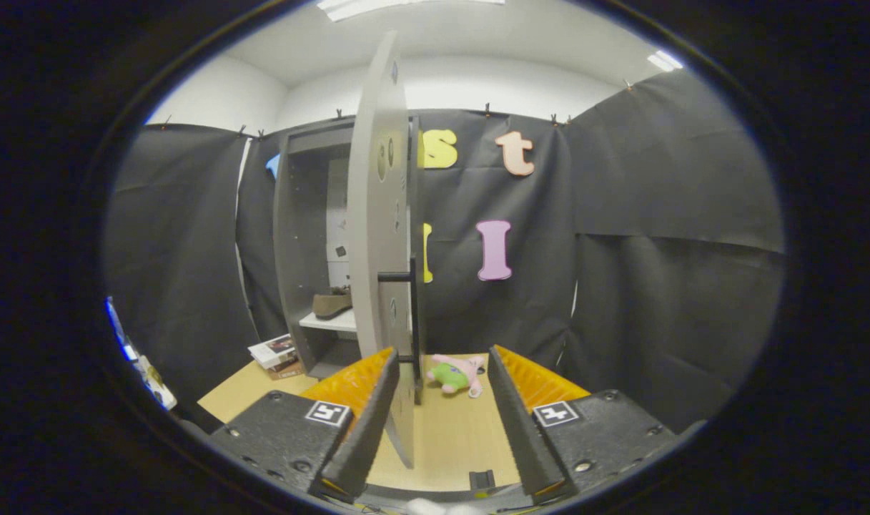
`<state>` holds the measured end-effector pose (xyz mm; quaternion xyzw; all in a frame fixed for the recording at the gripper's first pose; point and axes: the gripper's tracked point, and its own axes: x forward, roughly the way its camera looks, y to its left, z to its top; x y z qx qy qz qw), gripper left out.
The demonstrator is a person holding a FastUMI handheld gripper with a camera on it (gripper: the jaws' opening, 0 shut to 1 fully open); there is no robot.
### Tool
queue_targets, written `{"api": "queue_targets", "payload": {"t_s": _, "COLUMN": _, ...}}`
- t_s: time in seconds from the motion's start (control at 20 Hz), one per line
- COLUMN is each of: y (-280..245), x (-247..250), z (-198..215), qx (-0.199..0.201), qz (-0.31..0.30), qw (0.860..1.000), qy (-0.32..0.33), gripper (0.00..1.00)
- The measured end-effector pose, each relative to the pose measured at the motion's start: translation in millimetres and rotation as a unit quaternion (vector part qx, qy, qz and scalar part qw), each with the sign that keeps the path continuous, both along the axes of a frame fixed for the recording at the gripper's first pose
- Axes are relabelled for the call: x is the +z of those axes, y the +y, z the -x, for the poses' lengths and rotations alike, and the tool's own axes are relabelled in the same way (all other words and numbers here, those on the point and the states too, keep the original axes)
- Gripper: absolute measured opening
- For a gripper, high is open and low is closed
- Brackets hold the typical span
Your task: Open the shoe cabinet door, grab the shoes and put them into the shoe cabinet, then close the shoe cabinet door.
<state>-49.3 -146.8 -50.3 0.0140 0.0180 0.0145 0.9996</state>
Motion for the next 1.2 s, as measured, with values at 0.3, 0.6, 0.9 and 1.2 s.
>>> {"api": "queue_targets", "payload": {"t_s": 0.3, "y": 59.7, "x": -37.3, "z": 21.6, "qx": -0.016, "qz": 0.005, "qw": 1.000, "qy": -0.004, "gripper": 1.00}}
{"api": "queue_targets", "payload": {"t_s": 0.6, "y": 168.7, "x": -124.3, "z": -4.4, "qx": 0.033, "qz": -0.009, "qw": 0.997, "qy": 0.064, "gripper": 1.00}}
{"api": "queue_targets", "payload": {"t_s": 0.9, "y": 257.6, "x": -231.4, "z": -62.0, "qx": 0.088, "qz": -0.046, "qw": 0.984, "qy": 0.147, "gripper": 1.00}}
{"api": "queue_targets", "payload": {"t_s": 1.2, "y": 324.2, "x": -348.8, "z": -124.1, "qx": 0.128, "qz": -0.100, "qw": 0.955, "qy": 0.247, "gripper": 1.00}}
